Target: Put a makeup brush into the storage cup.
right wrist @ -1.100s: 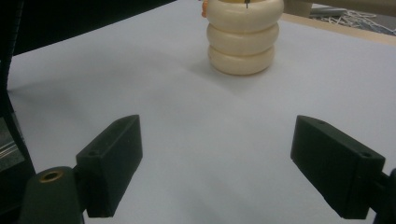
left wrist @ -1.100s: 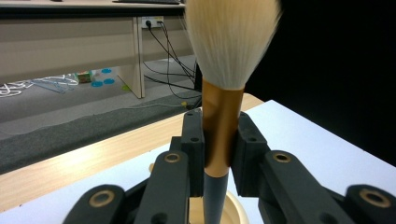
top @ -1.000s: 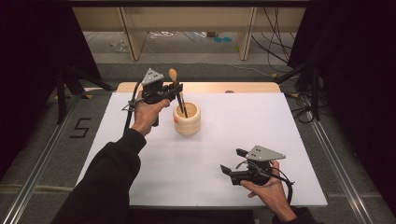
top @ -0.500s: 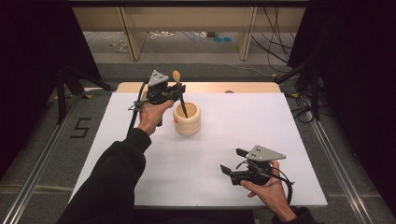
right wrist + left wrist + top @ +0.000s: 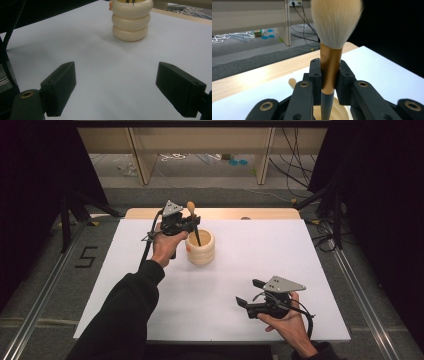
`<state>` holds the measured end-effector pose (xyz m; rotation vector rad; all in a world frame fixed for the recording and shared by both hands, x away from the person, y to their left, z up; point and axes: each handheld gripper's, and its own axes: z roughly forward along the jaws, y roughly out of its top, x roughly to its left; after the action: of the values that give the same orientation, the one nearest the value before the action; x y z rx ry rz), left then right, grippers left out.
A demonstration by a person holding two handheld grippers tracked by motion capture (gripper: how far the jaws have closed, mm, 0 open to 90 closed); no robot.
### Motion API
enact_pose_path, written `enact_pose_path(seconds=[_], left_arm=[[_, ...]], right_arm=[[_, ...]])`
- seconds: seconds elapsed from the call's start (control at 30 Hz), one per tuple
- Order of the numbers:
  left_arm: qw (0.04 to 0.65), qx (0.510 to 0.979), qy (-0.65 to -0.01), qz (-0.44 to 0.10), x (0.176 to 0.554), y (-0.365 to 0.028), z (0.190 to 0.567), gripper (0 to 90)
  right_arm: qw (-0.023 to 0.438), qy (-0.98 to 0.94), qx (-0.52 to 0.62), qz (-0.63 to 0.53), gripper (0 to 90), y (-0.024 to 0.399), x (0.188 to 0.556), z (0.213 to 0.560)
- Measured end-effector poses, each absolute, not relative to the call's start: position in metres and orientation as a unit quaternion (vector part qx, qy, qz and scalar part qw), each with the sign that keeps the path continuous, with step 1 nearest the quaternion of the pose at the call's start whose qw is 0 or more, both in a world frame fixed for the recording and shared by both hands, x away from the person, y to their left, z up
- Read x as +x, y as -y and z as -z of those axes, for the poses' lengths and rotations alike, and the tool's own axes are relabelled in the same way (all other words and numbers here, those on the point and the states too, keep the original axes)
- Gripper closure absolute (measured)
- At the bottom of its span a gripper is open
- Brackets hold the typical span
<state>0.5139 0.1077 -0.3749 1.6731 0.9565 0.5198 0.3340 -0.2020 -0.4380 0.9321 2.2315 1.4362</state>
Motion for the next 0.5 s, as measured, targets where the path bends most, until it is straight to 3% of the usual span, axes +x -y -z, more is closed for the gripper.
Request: enact_pose_path(seconds=[0.5], left_arm=[[0.528, 0.714, -0.408, -0.212, 0.514, -0.103, 0.394, 76.9]], right_arm=[[0.166, -0.788, 0.328, -0.494, 17.7, 0.203, 0.333, 0.437]])
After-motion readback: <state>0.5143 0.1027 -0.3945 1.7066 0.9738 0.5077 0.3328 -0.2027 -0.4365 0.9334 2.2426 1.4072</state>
